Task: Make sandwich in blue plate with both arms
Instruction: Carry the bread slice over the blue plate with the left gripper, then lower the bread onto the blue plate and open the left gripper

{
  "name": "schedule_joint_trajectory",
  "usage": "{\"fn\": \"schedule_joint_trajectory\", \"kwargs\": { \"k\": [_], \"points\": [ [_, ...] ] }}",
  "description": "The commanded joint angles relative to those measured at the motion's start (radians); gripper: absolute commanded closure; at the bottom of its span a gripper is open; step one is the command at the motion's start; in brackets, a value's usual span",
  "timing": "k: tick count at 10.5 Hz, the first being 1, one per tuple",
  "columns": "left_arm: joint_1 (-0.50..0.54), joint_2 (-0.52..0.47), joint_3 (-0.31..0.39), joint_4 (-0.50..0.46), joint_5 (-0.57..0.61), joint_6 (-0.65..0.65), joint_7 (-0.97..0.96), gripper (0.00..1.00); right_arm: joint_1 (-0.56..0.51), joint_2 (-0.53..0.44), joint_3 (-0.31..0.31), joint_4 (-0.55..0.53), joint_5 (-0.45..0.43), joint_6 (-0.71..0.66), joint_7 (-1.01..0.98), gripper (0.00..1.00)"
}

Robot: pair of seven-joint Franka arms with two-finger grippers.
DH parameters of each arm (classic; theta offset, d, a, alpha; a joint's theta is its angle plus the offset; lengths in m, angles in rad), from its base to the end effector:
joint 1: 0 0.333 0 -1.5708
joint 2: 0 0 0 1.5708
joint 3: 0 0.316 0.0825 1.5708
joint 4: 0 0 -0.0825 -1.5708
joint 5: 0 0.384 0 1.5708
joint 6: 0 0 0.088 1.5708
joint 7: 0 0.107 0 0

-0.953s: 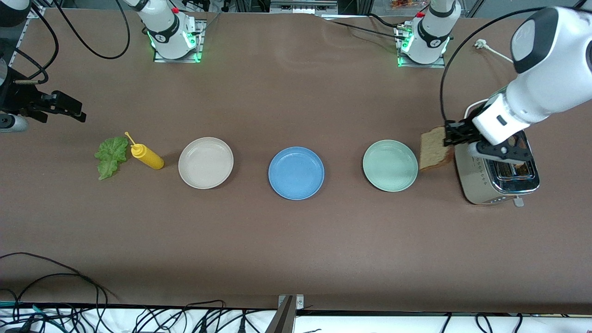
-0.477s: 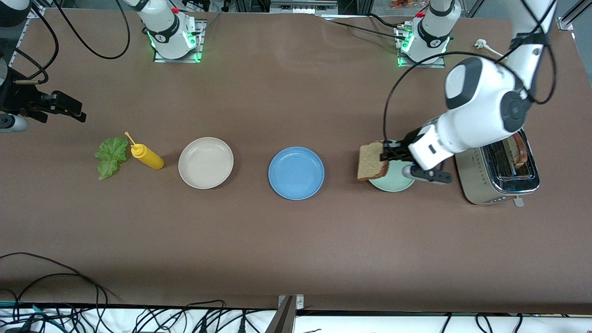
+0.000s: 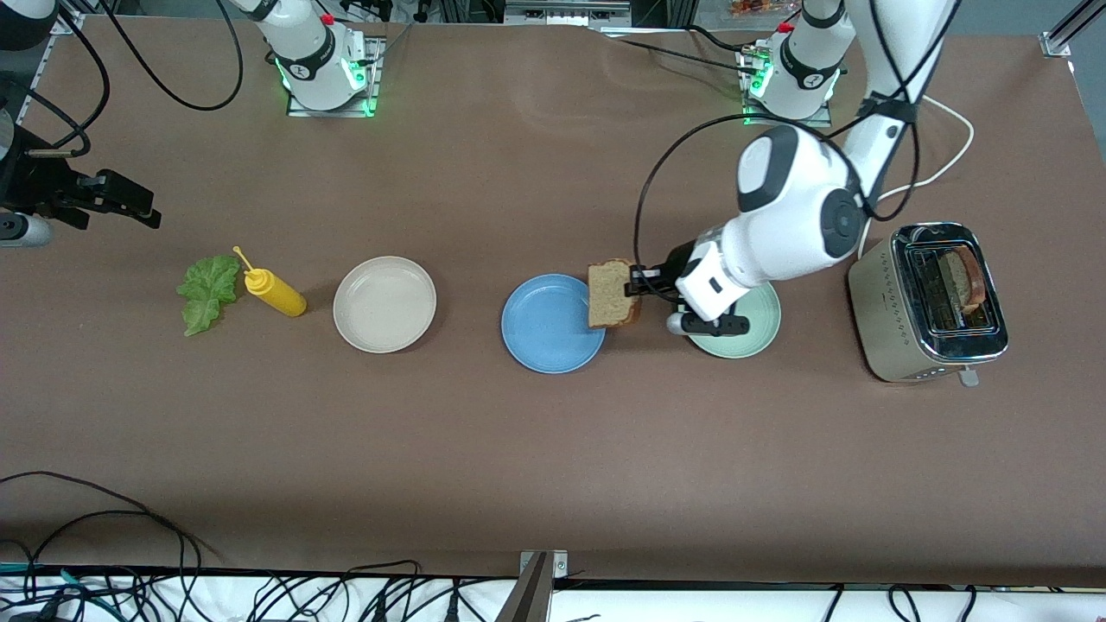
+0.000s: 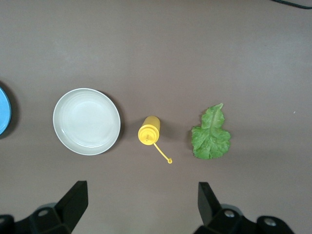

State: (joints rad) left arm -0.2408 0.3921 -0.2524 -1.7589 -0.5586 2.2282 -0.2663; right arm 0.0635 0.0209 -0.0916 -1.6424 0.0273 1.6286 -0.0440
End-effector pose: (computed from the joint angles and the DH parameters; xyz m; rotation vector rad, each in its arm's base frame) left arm 0.5823 -0.3144 0.3649 2.5933 0.1646 -0.1774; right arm 0.5632 -0.0126 0.5840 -3.1145 -0.0215 0.0524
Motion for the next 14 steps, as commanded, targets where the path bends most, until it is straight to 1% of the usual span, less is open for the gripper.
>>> {"fn": "schedule_joint_trajectory", "kwargs": {
  "k": [1, 2, 3, 5, 7, 9, 10, 14],
  "points": [
    [-0.116, 0.099, 0.008, 0.056, -0.049, 0.164, -0.129, 1.0, -0.002, 0.007, 0.0, 0.019, 0.014, -0.018, -0.011, 0.0],
    [-0.142, 0.128, 0.01, 0.083, -0.049, 0.191, -0.176, 1.0, -0.002, 0.007, 0.0, 0.019, 0.014, -0.018, -0.01, 0.0],
    [-0.159, 0.151, 0.012, 0.111, -0.046, 0.191, -0.213, 1.0, -0.002, 0.007, 0.0, 0.019, 0.014, -0.018, -0.01, 0.0],
    [-0.187, 0.185, 0.021, 0.137, -0.047, 0.212, -0.22, 1.0, -0.002, 0.007, 0.0, 0.019, 0.014, -0.018, -0.01, 0.0],
    [-0.219, 0.214, 0.033, 0.147, -0.046, 0.255, -0.22, 1.0, -0.002, 0.007, 0.0, 0.019, 0.014, -0.018, -0.01, 0.0],
    [-0.227, 0.238, 0.039, 0.148, -0.037, 0.266, -0.217, 1.0, -0.002, 0.007, 0.0, 0.019, 0.014, -0.018, -0.01, 0.0],
    [-0.236, 0.254, 0.041, 0.153, -0.035, 0.298, -0.217, 1.0, -0.002, 0.007, 0.0, 0.019, 0.014, -0.018, -0.01, 0.0],
    [-0.241, 0.266, 0.042, 0.154, -0.029, 0.309, -0.202, 1.0, 0.002, 0.008, 0.0, 0.019, 0.014, -0.018, -0.01, 0.0]
  ]
}}
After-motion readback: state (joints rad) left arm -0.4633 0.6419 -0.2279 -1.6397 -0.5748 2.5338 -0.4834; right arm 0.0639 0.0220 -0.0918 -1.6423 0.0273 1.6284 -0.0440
